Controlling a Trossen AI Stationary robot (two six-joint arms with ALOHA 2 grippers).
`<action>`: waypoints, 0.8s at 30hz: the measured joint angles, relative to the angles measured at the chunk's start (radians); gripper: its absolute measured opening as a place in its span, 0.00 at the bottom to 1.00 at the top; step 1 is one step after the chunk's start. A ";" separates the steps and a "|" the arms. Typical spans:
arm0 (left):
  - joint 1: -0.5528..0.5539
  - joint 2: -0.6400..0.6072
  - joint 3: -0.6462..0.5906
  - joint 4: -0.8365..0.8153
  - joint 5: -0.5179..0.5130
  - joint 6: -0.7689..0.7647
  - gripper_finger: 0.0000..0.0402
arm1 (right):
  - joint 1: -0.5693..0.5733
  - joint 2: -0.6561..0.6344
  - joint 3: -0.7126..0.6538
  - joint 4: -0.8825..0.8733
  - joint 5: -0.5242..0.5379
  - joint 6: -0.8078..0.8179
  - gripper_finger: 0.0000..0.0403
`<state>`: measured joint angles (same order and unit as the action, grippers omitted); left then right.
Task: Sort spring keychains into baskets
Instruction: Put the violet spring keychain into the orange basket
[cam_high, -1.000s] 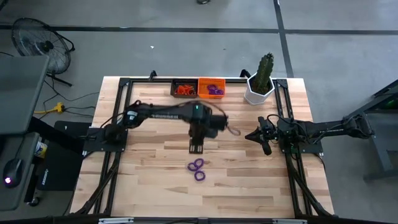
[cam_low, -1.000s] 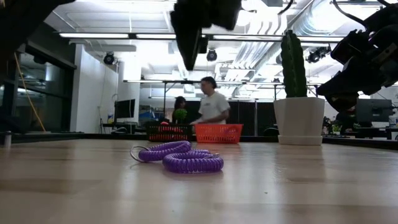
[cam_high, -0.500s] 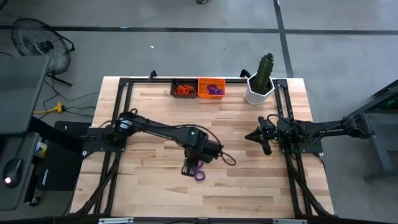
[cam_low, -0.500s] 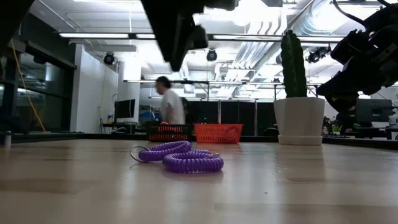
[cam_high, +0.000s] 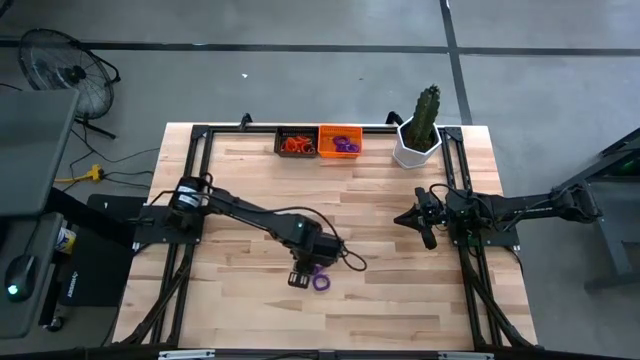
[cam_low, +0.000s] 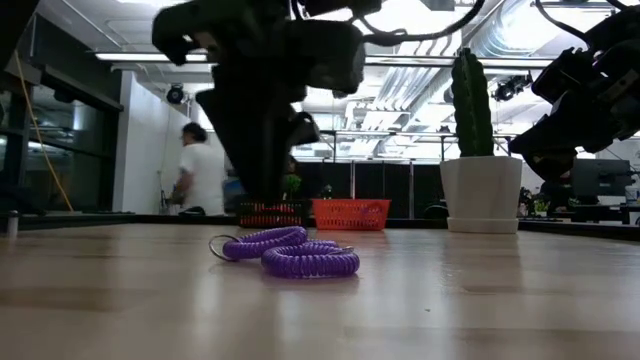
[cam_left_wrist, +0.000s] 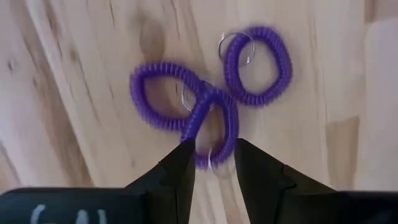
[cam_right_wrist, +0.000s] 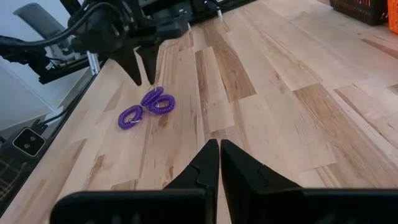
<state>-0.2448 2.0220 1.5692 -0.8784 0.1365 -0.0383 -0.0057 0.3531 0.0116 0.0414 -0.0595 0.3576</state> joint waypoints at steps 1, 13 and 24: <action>-0.002 -0.002 -0.019 0.030 0.000 0.000 0.28 | 0.000 0.000 0.000 0.000 0.000 0.000 0.03; -0.024 -0.079 -0.206 0.237 -0.104 0.009 0.36 | 0.000 0.000 0.000 0.000 0.000 0.000 0.03; -0.024 -0.075 -0.254 0.310 -0.105 0.010 0.40 | 0.000 0.000 0.000 0.001 0.000 0.000 0.03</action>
<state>-0.2687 1.9472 1.3154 -0.5687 0.0315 -0.0284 -0.0058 0.3531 0.0116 0.0422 -0.0594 0.3576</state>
